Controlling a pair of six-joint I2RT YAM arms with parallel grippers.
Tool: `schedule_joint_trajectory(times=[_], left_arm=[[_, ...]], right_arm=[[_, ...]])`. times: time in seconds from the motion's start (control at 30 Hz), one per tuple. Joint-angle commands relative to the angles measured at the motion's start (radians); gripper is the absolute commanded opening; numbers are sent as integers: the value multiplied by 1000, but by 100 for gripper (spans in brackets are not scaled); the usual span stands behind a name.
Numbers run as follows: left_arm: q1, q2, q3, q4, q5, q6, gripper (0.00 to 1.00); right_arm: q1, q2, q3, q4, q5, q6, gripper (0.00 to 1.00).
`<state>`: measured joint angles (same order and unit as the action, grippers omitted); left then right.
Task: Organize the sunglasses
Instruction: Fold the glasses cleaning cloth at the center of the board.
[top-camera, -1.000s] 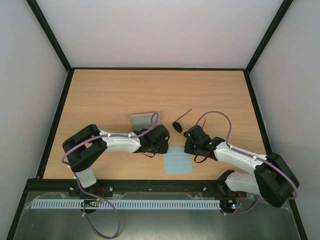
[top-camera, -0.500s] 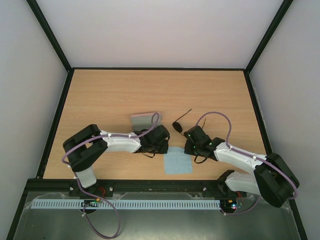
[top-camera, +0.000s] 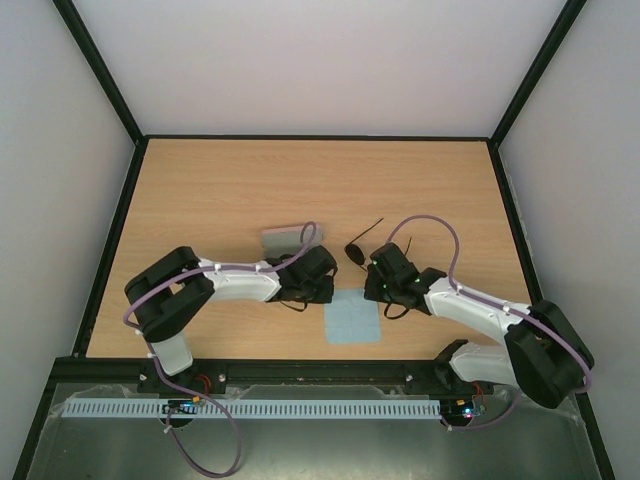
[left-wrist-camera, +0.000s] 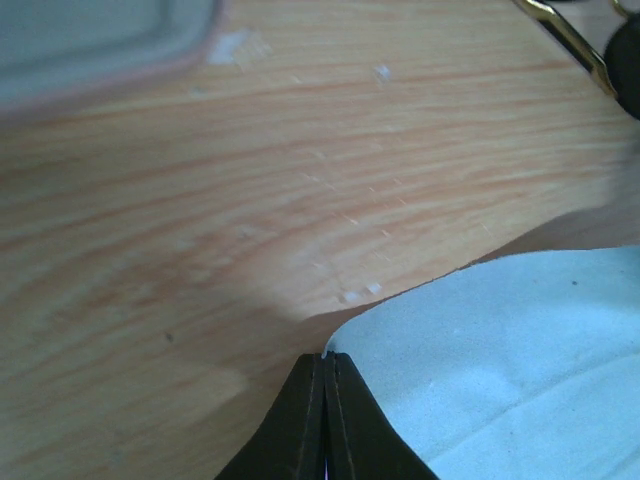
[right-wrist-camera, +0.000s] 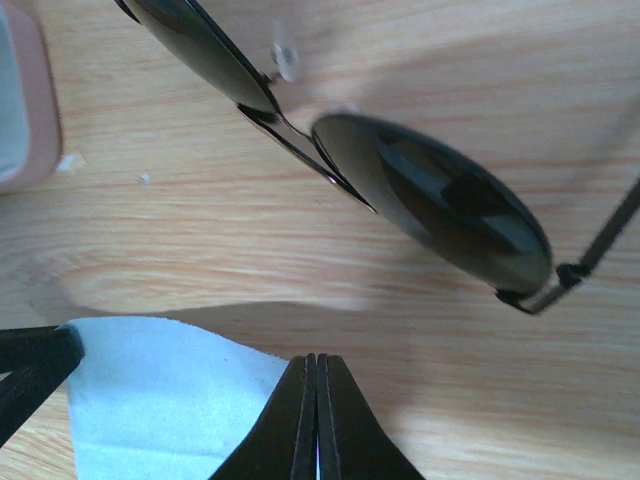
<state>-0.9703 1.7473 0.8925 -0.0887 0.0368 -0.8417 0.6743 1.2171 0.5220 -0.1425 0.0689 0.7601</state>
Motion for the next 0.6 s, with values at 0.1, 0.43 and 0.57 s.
schedule_joint_trajectory(times=[0.1, 0.43, 0.57], left_arm=[[51, -19, 59, -53, -27, 71, 2], [38, -85, 14, -38, -3, 64, 2], [16, -111, -15, -32, -8, 50, 2]], right_arm=[[-2, 65, 84, -18, 37, -36, 1], [-2, 51, 53, -3, -2, -53, 1], [-2, 24, 31, -5, -16, -57, 1]])
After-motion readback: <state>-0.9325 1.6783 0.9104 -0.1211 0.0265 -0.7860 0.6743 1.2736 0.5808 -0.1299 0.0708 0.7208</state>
